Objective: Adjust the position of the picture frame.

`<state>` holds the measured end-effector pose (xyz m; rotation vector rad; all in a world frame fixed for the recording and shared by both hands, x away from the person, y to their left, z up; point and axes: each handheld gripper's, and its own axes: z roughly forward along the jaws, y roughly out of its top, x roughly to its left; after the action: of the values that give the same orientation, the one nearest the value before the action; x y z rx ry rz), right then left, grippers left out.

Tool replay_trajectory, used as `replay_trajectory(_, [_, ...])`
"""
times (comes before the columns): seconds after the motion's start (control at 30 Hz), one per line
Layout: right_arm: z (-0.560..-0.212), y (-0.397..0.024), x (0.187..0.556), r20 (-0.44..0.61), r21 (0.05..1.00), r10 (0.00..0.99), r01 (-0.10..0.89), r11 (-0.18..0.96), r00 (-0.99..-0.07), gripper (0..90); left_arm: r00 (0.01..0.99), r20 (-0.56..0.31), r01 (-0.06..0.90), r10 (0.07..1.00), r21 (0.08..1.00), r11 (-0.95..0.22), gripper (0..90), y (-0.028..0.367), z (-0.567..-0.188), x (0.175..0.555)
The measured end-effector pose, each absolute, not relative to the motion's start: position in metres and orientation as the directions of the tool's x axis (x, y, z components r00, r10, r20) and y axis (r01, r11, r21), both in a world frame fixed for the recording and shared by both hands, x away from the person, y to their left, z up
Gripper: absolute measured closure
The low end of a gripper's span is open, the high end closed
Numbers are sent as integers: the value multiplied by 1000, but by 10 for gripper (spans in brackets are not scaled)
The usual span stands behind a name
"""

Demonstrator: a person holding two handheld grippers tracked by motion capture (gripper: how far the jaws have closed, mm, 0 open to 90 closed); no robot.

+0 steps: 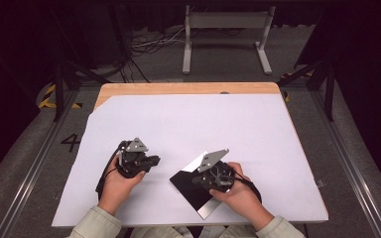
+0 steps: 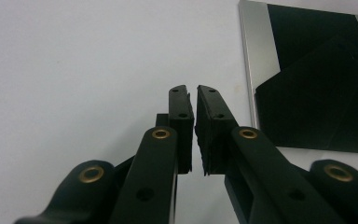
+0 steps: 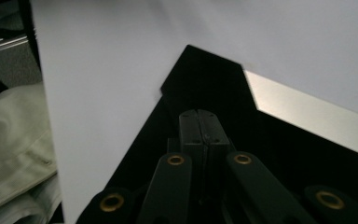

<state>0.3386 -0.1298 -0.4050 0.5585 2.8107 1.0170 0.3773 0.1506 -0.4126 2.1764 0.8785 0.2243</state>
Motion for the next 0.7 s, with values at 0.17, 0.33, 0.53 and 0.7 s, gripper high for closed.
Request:
replay_trajectory(0.17, [-412,-128,316,38,616,330,282,735,-943,900,748,-114,521,653,711,-472,848,151,-412,378])
replay_trajectory(0.33, [-419,-123,304,56,596,302,275,755,-952,900,749,-113,521,653,710,-474,848,150,-413,378])
replay_trajectory(0.53, [-424,-118,299,72,582,276,265,769,-959,900,750,-115,521,652,710,-474,843,151,-413,379])
replay_trajectory(0.7, [-427,-112,295,69,568,246,241,787,-967,900,750,-116,521,651,710,-474,841,151,-413,379])
